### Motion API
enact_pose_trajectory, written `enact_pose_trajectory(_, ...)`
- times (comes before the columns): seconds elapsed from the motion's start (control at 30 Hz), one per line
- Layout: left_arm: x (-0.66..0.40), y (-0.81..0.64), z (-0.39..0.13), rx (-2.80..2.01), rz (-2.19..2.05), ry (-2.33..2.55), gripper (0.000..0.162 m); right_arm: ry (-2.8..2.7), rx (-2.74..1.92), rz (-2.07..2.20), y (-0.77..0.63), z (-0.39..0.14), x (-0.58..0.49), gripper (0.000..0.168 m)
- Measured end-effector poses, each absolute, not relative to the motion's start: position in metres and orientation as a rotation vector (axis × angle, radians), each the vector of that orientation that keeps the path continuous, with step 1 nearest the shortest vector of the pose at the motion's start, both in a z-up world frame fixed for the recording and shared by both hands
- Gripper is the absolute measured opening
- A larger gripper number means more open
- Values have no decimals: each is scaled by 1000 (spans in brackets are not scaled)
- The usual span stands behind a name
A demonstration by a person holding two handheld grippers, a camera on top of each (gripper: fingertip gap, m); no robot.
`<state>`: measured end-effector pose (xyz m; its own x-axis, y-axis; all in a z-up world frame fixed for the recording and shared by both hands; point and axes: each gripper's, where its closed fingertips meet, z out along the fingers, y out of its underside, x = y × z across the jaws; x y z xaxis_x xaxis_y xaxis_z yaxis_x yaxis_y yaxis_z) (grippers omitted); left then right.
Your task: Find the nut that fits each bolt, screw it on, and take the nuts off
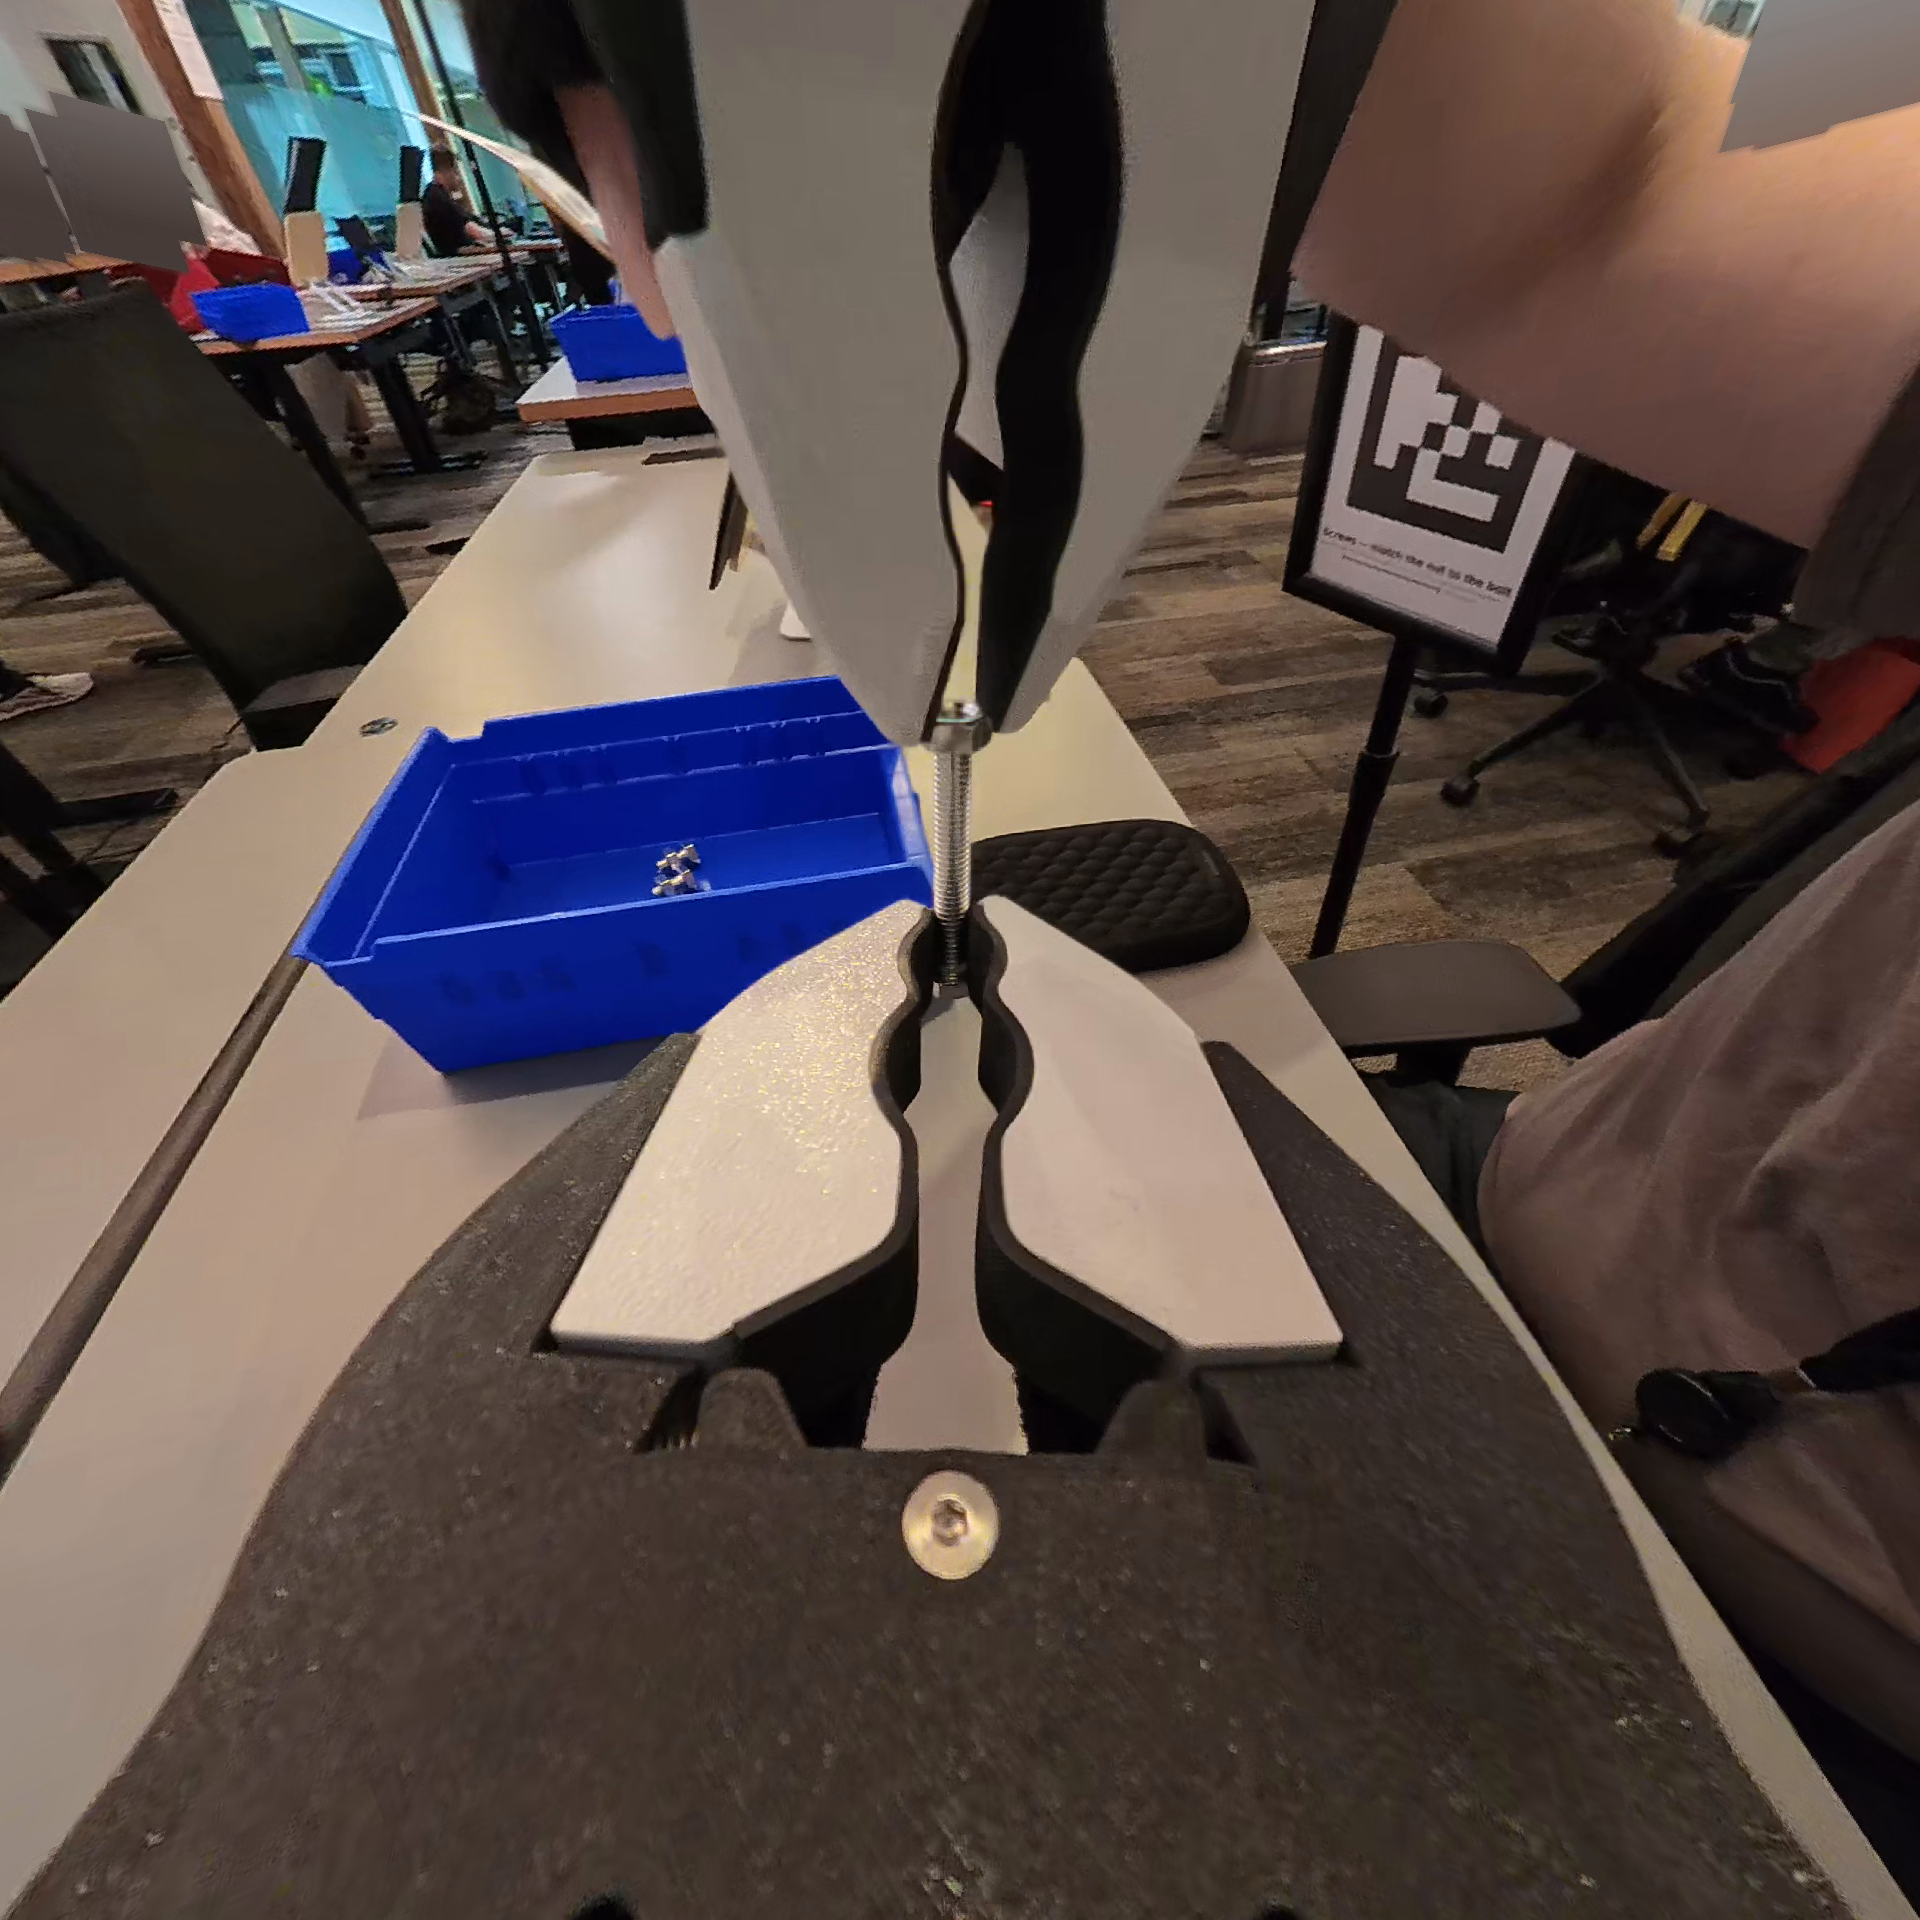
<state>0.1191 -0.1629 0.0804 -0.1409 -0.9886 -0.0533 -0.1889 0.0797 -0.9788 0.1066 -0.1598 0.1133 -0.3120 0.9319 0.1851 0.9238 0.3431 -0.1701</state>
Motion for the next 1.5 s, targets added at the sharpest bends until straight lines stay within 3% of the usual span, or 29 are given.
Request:
enact_pose_trajectory(0.27,116,-140,82,-1327,-1064,1366,5,-1990,-2050,250,-137,116,103,11)
enact_pose_trajectory(0.73,106,-111,84,-1438,-845,1226,5,-1589,-2321,335,-111,118,96,11)
enact_pose_trajectory(1.5,97,-106,96,-1427,-811,1166,5,-1493,-2341,392,-108,130,87,11)
